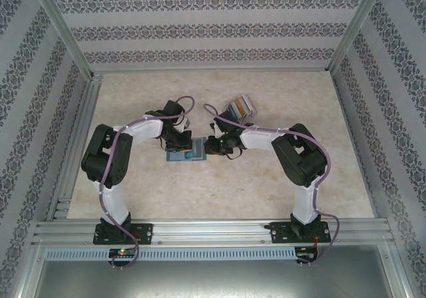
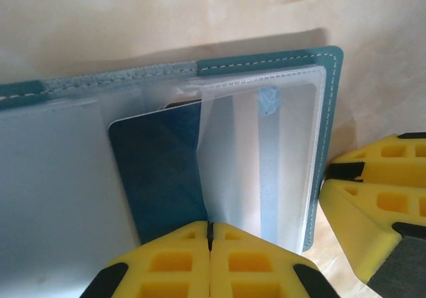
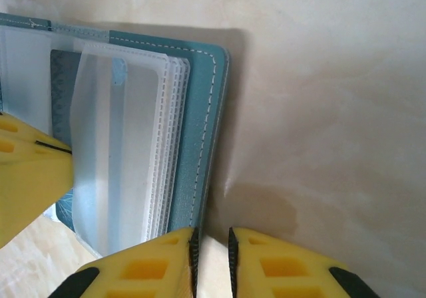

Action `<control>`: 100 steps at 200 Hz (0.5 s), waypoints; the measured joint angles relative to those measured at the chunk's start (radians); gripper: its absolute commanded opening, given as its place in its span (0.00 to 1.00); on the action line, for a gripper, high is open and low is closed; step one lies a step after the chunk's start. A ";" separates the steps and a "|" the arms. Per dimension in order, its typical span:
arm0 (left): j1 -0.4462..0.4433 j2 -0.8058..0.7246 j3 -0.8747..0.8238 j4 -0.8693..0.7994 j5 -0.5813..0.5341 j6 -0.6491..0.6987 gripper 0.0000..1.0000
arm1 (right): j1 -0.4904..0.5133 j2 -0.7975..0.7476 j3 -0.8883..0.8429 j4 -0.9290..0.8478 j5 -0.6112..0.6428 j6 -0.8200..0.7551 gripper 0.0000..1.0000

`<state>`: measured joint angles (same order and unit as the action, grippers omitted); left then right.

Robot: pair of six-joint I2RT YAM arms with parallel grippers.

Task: Put the credit cards into the card holder
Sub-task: Insert the credit card into the card slot.

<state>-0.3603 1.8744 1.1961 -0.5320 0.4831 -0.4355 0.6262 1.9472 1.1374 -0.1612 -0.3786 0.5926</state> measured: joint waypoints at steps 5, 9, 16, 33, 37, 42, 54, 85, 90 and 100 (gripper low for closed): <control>0.000 -0.006 0.000 -0.001 -0.002 0.000 0.10 | 0.000 0.000 0.003 -0.005 0.001 -0.005 0.24; 0.000 -0.013 0.000 -0.001 -0.005 0.000 0.10 | 0.000 0.000 0.006 -0.011 0.002 -0.009 0.24; 0.000 -0.028 0.000 -0.002 -0.009 0.000 0.11 | 0.000 0.000 0.013 -0.024 0.008 -0.018 0.24; 0.000 -0.072 0.000 -0.002 -0.024 0.000 0.12 | 0.000 -0.001 0.032 -0.060 0.025 -0.041 0.24; 0.001 -0.081 0.000 -0.002 -0.026 0.000 0.12 | 0.000 -0.002 0.037 -0.069 0.028 -0.044 0.24; 0.003 -0.093 0.000 -0.002 -0.034 0.000 0.12 | 0.000 -0.004 0.045 -0.081 0.034 -0.050 0.24; 0.008 -0.111 0.000 -0.003 -0.053 -0.001 0.11 | 0.000 -0.014 0.063 -0.108 0.048 -0.063 0.24; 0.051 -0.133 -0.039 -0.002 -0.108 -0.017 0.11 | 0.023 -0.034 0.139 -0.163 0.063 -0.094 0.24; 0.060 -0.134 -0.050 -0.002 -0.117 -0.019 0.11 | 0.028 -0.034 0.152 -0.167 0.063 -0.096 0.24; 0.081 -0.135 -0.076 -0.001 -0.130 -0.026 0.10 | 0.045 -0.029 0.187 -0.180 0.060 -0.103 0.24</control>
<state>-0.2790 1.7397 1.1202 -0.5331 0.3534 -0.4610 0.6708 1.9179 1.3239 -0.3408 -0.3191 0.4896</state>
